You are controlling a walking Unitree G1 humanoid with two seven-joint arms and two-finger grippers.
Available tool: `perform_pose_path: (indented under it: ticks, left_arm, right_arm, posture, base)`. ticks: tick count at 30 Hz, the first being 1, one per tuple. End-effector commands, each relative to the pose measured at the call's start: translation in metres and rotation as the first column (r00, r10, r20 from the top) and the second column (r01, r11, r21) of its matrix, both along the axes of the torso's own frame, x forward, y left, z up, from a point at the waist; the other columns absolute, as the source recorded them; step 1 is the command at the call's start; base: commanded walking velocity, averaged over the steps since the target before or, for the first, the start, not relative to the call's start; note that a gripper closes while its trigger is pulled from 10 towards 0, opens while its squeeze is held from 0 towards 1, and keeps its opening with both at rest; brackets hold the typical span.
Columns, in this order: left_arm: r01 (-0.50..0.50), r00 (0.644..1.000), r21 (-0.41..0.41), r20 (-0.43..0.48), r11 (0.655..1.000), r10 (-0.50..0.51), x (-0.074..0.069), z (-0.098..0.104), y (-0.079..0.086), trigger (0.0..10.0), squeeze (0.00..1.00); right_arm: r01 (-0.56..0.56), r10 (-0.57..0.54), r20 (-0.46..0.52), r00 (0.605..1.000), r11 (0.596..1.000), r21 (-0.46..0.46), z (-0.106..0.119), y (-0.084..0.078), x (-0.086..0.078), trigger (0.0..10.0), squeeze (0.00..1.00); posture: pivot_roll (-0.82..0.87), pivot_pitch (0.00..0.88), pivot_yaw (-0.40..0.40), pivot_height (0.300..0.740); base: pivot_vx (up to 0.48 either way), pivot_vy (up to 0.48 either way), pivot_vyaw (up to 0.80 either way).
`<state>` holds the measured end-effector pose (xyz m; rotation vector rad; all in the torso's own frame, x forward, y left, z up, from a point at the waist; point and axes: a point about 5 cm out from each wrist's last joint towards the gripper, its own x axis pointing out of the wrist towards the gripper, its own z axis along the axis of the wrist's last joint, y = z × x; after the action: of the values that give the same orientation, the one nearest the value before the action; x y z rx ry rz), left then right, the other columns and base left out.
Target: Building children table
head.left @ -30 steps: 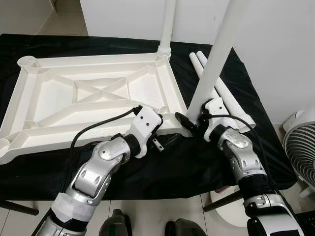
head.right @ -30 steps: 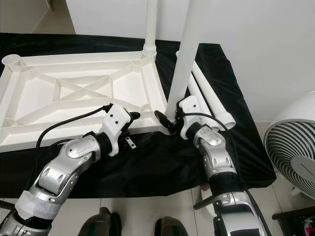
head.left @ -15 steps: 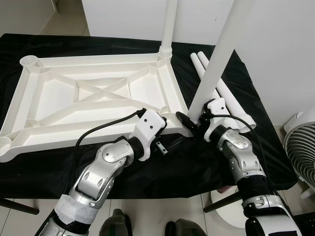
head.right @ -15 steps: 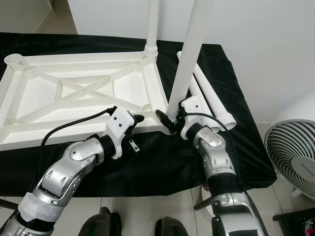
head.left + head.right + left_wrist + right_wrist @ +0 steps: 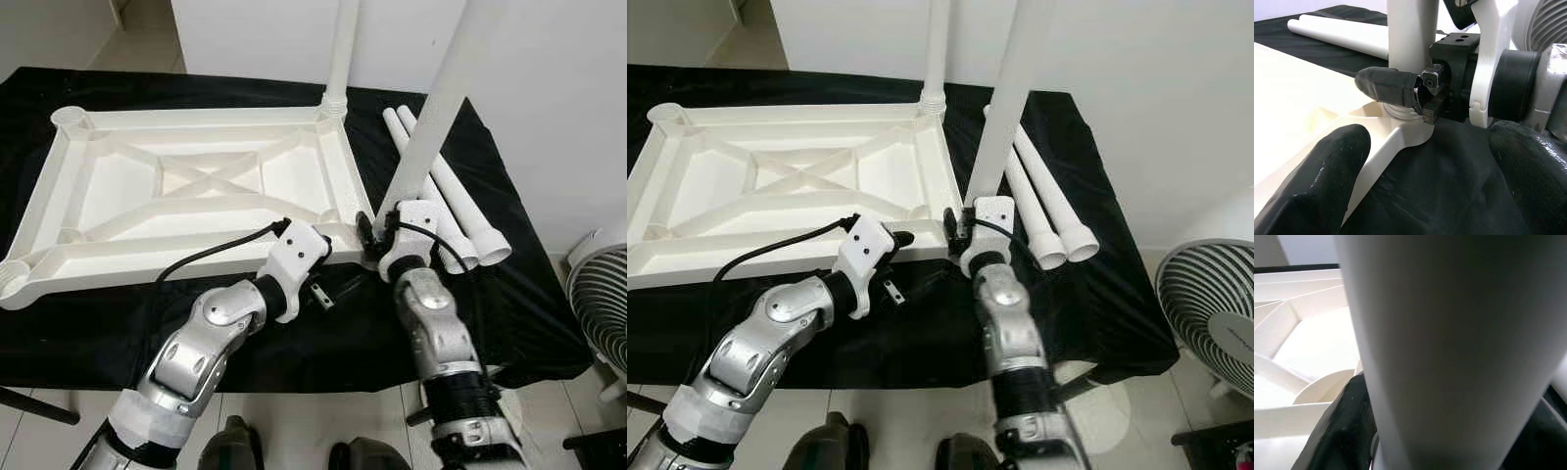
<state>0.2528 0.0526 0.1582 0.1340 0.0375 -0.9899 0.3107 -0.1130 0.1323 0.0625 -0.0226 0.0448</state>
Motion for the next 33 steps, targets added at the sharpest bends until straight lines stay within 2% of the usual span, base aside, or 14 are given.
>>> perform_pose_path:
  ticks: [1, 6, 7, 15, 21, 22, 23, 26, 28, 29, 30, 31, 32, 33]
  left_arm:
    - [0.023, 1.000, -0.002, -0.009, 1.000, -0.023, -0.003, 0.000, -0.002, 10.0, 0.00]
    - [0.026, 1.000, -0.003, -0.011, 1.000, -0.027, -0.003, 0.000, -0.002, 10.0, 0.00]
    - [0.029, 1.000, -0.001, -0.011, 1.000, -0.029, -0.004, 0.000, -0.003, 10.0, 0.00]
    - [0.025, 1.000, -0.004, -0.010, 1.000, -0.025, -0.003, 0.000, -0.003, 10.0, 0.00]
    - [0.026, 1.000, -0.003, -0.009, 1.000, -0.026, -0.003, 0.000, -0.003, 10.0, 0.00]
    - [0.026, 1.000, -0.002, -0.008, 1.000, -0.026, -0.002, 0.000, -0.003, 10.0, 0.00]
    - [0.027, 1.000, -0.002, -0.007, 1.000, -0.027, -0.002, 0.000, -0.003, 10.0, 0.00]
    - [0.027, 1.000, -0.002, -0.006, 1.000, -0.027, -0.002, 0.000, -0.003, 10.0, 0.00]
    - [0.027, 1.000, -0.003, -0.005, 1.000, -0.027, -0.001, 0.001, -0.004, 10.0, 0.00]
    - [0.027, 1.000, -0.003, -0.005, 1.000, -0.027, -0.001, 0.001, -0.004, 10.0, 0.00]
    - [0.027, 1.000, -0.004, -0.005, 1.000, -0.027, -0.001, 0.001, -0.003, 10.0, 0.00]
    - [0.027, 1.000, -0.004, -0.005, 1.000, -0.027, -0.001, 0.001, -0.003, 10.0, 0.00]
    - [0.026, 1.000, -0.007, -0.005, 1.000, -0.026, -0.001, 0.001, -0.004, 10.0, 0.00]
    - [0.026, 1.000, -0.007, -0.005, 1.000, -0.026, -0.001, 0.001, -0.004, 10.0, 0.00]
  right_arm:
    - [0.033, -0.030, -0.055, 0.998, 0.998, 0.055, -0.009, 0.001, -0.004, 10.0, 0.00]
    - [0.042, -0.039, -0.052, 0.998, 0.998, 0.054, -0.007, -0.002, -0.005, 10.0, 0.00]
    - [0.024, -0.021, -0.042, 0.999, 0.997, 0.069, -0.005, -0.004, -0.005, 10.0, 1.00]
    - [-0.061, 0.058, 0.029, 0.998, 0.993, 0.097, 0.007, -0.001, -0.005, 10.0, 1.00]
    - [-0.203, 0.202, 0.053, 0.978, 0.979, 0.015, 0.014, -0.013, 0.002, 10.0, 1.00]
    - [-0.256, 0.256, 0.054, 0.965, 0.967, -0.012, 0.016, -0.015, 0.005, 10.0, 0.28]
    - [-0.315, 0.317, 0.042, 0.948, 0.948, -0.039, 0.016, -0.016, 0.007, 10.0, 0.00]
    - [-0.354, 0.356, 0.032, 0.934, 0.934, -0.056, 0.017, -0.017, 0.008, 10.0, 0.00]
    - [-0.452, 0.458, 0.027, 0.889, 0.884, -0.118, 0.018, -0.019, 0.011, 10.0, 0.00]
    - [-0.452, 0.458, 0.027, 0.889, 0.884, -0.118, 0.018, -0.019, 0.011, 10.0, 0.00]
    - [-0.501, 0.509, 0.017, 0.861, 0.853, -0.145, 0.018, -0.018, 0.011, 10.0, 0.00]
    - [-0.501, 0.509, 0.017, 0.861, 0.853, -0.145, 0.018, -0.018, 0.011, 10.0, 0.00]
    - [-0.546, 0.553, -0.005, 0.833, 0.822, -0.159, 0.016, -0.018, 0.013, 10.0, 0.00]
    - [-0.546, 0.553, -0.005, 0.833, 0.822, -0.159, 0.016, -0.018, 0.013, 10.0, 0.00]
  posture:
    - [-0.02, 0.033, -0.012, 0.740]
    - [-0.02, 0.033, -0.014, 0.740]
    - [-0.02, 0.031, -0.015, 0.740]
    - [-0.02, 0.025, -0.017, 0.740]
    - [-0.02, 0.013, -0.017, 0.740]
    - [-0.02, 0.011, -0.017, 0.740]
    - [-0.02, 0.010, -0.017, 0.740]
    - [-0.02, 0.010, -0.017, 0.740]
    - [-0.03, 0.012, -0.017, 0.740]
    - [-0.03, 0.012, -0.017, 0.740]
    - [-0.03, 0.012, -0.017, 0.740]
    - [-0.03, 0.012, -0.017, 0.740]
    - [-0.02, 0.012, -0.021, 0.740]
    - [-0.02, 0.012, -0.021, 0.740]
  base:
    - [0.000, 0.000, 0.00]
    - [0.000, 0.000, 0.00]
    - [0.000, 0.000, 0.00]
    - [0.000, 0.000, 0.00]
    - [0.000, 0.000, 0.00]
    - [0.000, 0.000, 0.00]
    - [0.000, 0.000, 0.00]
    - [0.000, 0.000, 0.00]
    - [0.000, 0.000, 0.00]
    - [0.000, 0.000, 0.00]
    - [0.000, 0.000, 0.00]
    - [0.000, 0.000, 0.00]
    - [0.000, 0.000, 0.00]
    - [0.000, 0.000, 0.00]
